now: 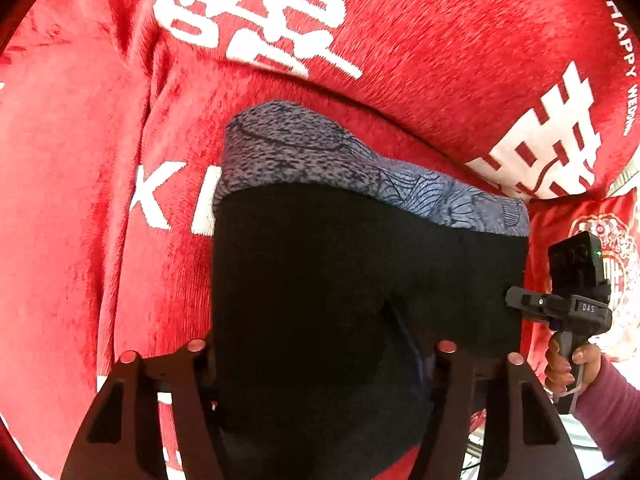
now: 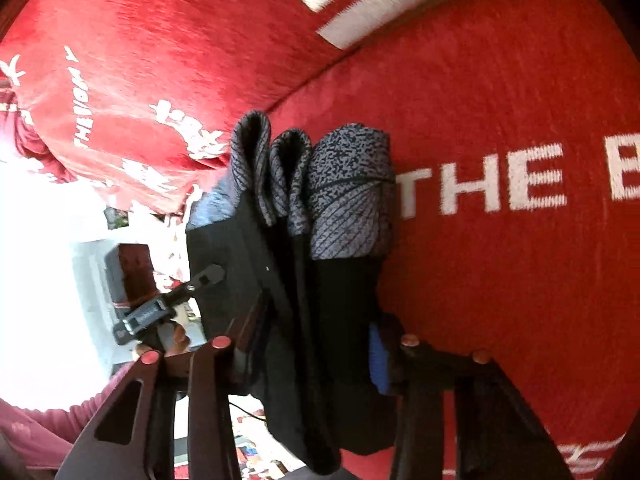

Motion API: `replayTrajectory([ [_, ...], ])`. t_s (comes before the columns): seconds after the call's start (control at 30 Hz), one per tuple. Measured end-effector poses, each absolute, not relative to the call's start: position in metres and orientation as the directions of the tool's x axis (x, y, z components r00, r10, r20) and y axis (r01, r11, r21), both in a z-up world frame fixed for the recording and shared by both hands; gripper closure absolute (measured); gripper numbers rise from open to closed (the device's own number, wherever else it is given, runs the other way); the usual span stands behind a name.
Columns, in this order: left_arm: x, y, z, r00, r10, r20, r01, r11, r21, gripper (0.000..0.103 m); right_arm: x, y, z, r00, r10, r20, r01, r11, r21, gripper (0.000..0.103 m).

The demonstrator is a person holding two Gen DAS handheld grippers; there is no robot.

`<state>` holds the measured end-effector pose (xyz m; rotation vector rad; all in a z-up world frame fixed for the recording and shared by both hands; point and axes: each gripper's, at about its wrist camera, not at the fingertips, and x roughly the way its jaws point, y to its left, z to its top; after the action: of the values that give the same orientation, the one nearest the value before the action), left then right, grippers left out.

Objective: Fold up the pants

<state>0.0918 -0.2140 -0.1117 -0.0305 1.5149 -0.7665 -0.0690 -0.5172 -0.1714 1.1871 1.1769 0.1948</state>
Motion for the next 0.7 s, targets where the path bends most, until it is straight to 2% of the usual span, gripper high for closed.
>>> replayTrajectory([
  [0.4,0.035,-0.161,-0.071,-0.097,-0.454,-0.886,0.427,0.785,-0.449,0.040,-0.095,-0.484,-0.129,0.448,0.711,-0.542,0.392,0.389,0.834,0.062],
  [0.53,0.025,-0.140,-0.076,-0.109,-0.438,-0.892,0.438,0.784,-0.439,0.039,-0.103,-0.481,-0.129,0.459,0.711,-0.532,0.386,0.380,0.841,0.062],
  [0.63,0.024,-0.133,-0.099,-0.126,-0.403,-0.907,0.452,0.790,-0.414,0.039,-0.107,-0.474,-0.147,0.454,0.689,-0.565,0.420,0.393,0.818,0.062],
  [0.67,0.024,-0.131,-0.110,-0.131,-0.378,-0.916,0.465,0.793,-0.394,0.036,-0.107,-0.468,-0.153,0.445,0.676,-0.587,0.435,0.409,0.802,0.061],
  [0.7,0.025,-0.128,-0.123,-0.128,-0.351,-0.928,0.470,0.802,-0.369,0.021,-0.108,-0.461,-0.161,0.427,0.644,-0.635,0.455,0.453,0.766,0.059],
])
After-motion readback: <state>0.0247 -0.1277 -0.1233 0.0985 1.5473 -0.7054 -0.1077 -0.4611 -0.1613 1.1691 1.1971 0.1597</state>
